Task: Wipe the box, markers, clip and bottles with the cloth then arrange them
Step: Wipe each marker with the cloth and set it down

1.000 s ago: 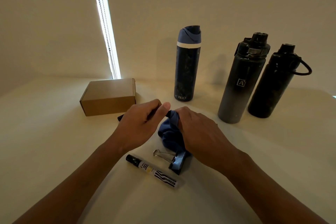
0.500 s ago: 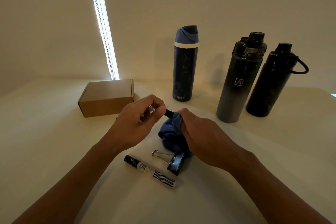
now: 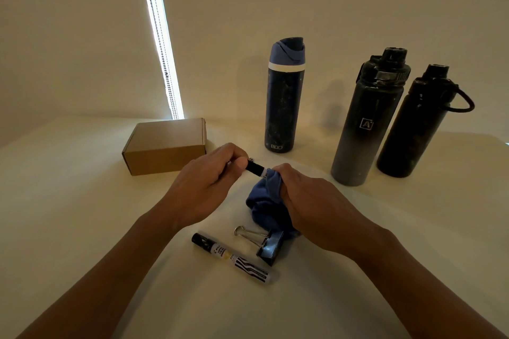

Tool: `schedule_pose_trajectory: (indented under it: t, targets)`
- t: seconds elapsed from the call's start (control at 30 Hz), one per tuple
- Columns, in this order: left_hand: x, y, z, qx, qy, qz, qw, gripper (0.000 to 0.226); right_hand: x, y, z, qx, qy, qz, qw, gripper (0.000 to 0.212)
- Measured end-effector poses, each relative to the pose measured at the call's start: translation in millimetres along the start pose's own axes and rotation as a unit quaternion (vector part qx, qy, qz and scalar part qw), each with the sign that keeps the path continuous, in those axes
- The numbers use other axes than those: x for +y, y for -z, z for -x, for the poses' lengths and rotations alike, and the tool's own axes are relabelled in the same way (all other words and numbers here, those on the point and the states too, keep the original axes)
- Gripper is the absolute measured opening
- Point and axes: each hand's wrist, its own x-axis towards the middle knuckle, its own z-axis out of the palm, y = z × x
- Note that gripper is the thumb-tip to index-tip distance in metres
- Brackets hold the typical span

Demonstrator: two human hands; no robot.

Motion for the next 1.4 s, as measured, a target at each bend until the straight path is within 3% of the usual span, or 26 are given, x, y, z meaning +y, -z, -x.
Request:
schedule_pose_trajectory:
  t: [0.13, 0.33, 0.53, 0.73, 0.9, 1.1, 1.3, 1.4]
  targets:
    - [2, -2, -1, 0.003, -0.003, -0.017, 1.0, 0.037, 1, -3, 0, -0.009, 0.001, 0.007, 1.0, 0.08]
    - [4, 7, -3, 0.045, 0.0, 0.028, 0.999, 0.011, 1, -1, 0, -0.01, -0.006, 0.005, 1.0, 0.077]
    - [3, 12, -1, 0.076, 0.003, 0.026, 0.997, 0.014, 6, 1, 4, 0.014, 0.006, -0.021, 1.0, 0.066]
    - [0, 9, -1, 0.068, 0.007, 0.033, 0.997, 0.029, 10, -9, 4, 0.157, 0.091, -0.14, 0.973, 0.023]
    - [1, 13, 0, 0.068, 0.001, 0.051, 0.996, 0.031, 12, -11, 3, 0.177, 0.135, -0.167, 0.96, 0.02]
    - [6, 9, 0, 0.074, 0.001, 0.049, 0.996, 0.031, 10, -16, 2, 0.199, 0.16, -0.228, 0.94, 0.034]
    - [8, 17, -3, 0.079, 0.034, 0.076, 0.993, 0.028, 14, -17, -8, 0.216, 0.098, -0.145, 0.961, 0.033]
    - [5, 16, -2, 0.093, 0.059, 0.072, 0.991, 0.02, 8, -15, 2, 0.317, 0.149, -0.07, 0.934, 0.021]
